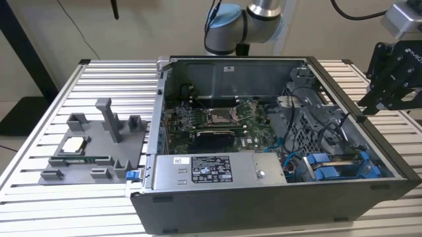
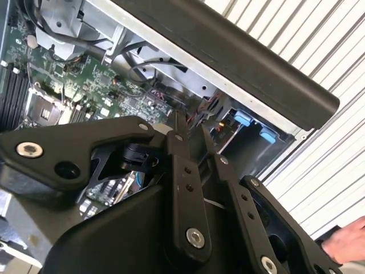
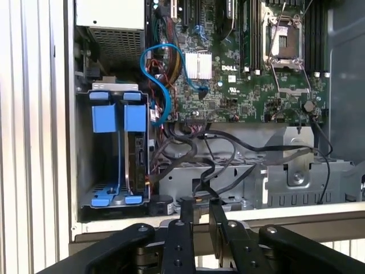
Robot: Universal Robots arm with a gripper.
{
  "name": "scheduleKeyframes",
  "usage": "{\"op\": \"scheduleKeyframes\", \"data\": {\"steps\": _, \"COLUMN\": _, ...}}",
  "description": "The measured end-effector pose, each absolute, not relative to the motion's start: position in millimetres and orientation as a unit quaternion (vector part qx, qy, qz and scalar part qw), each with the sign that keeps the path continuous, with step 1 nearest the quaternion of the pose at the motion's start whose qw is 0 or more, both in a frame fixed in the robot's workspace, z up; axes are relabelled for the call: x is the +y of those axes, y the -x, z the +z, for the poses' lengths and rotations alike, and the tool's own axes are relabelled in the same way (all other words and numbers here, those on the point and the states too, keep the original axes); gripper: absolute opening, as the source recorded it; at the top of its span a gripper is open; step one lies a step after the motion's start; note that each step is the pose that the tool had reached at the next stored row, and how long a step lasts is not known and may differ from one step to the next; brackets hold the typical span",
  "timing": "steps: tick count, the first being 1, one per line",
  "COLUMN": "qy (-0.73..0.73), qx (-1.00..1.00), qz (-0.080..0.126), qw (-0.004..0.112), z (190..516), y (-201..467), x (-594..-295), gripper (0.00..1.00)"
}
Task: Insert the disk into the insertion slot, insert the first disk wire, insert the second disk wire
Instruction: 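Insert the second disk wire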
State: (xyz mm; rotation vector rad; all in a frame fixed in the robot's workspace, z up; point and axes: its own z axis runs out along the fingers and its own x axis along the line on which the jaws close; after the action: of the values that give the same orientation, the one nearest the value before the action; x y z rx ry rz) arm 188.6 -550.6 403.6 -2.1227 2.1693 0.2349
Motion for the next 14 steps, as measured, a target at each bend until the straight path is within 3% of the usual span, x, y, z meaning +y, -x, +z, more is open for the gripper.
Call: {"op": "scheduleKeyframes", "data": {"steps": 14, "qy": 0.696, "qx": 0.712, "qz": 0.078, "qw": 0.048, "z": 393.2, "y": -191.6, "x": -550.6, "gripper": 0.27}}
